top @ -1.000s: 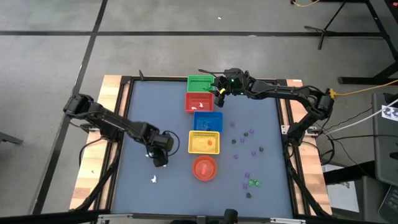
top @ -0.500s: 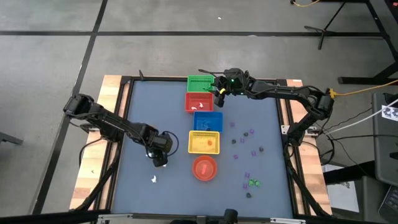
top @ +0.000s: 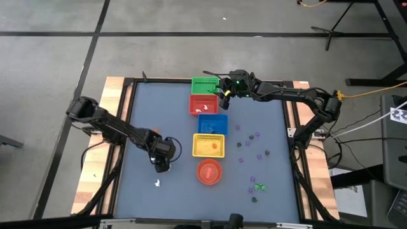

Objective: Sort Halloween decoration
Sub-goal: Put the orange pumpkin toy into the yellow bin

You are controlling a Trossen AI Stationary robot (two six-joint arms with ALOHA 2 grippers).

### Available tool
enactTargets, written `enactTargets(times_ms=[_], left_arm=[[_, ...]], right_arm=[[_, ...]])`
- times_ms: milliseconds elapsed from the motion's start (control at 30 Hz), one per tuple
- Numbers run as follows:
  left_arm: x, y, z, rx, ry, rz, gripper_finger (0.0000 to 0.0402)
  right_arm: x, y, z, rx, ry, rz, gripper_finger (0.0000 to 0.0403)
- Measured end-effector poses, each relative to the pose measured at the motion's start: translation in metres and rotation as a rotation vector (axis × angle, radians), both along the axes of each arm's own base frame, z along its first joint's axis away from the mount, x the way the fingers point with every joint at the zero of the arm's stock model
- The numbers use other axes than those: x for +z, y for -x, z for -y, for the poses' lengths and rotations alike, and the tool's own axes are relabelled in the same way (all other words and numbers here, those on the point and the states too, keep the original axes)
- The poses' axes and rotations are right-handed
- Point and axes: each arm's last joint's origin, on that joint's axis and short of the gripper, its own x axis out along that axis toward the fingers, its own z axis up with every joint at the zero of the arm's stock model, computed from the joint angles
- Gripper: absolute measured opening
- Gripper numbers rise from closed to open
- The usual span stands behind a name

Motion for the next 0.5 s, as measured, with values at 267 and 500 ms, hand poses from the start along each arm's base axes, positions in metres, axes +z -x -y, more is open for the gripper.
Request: enactTargets(times_ms=[267, 500], left_arm=[[-0.0034, -0.0024, 0.0003, 0.022, 0.000, 0.022, 0.0161], [-0.0029, -0.0048, 0.0008, 0.023, 0.001, 0.049, 0.0160]], right_arm=[[-0.0010, 0.0005, -0.0003, 0.000, -0.005, -0.010, 0.0160], [-0.0012, 0.0007, -0.0004, 0.000, -0.007, -0.013, 0.0160]])
